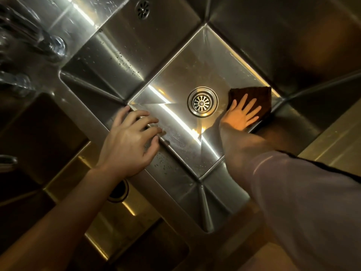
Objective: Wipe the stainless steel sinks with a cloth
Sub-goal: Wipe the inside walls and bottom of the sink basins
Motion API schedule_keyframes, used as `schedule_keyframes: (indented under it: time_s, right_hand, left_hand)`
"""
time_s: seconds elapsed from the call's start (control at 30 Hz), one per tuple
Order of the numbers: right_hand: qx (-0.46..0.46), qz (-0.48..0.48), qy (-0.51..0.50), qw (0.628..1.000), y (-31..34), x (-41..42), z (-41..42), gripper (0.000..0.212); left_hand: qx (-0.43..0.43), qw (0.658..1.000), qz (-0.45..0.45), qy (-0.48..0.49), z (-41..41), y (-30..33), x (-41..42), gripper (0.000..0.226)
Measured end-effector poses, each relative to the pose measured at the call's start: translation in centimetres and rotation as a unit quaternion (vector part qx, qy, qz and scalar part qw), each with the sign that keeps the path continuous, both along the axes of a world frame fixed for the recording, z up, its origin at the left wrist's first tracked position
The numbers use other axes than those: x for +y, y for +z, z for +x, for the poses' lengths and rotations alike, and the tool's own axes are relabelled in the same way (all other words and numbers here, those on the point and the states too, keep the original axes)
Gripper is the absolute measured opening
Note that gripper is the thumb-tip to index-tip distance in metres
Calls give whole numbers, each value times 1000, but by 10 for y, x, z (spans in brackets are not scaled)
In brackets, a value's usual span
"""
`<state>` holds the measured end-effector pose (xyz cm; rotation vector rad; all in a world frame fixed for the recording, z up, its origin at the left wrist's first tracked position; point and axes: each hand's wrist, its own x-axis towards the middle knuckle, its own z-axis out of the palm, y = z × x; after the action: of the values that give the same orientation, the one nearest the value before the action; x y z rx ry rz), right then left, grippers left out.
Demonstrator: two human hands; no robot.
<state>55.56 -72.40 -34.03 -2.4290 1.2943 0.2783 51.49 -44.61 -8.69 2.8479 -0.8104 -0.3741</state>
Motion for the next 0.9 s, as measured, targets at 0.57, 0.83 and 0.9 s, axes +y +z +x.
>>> schedule_keyframes:
  time_s: [0.57,0.83,0.9]
  right_hand:
    - [7,-12,-55,998,0,-15,13,51]
    - [30,1,-66,997,-2,-9,17,51]
    - [24,-18,-72,997,-1,-24,30,51]
  left_hand:
    - [6,1000,7,0,1,2,-1,37]
    - [21,1000,9,1,1,3,-1,40]
    - [23,1000,9,2,1,2,-1,40]
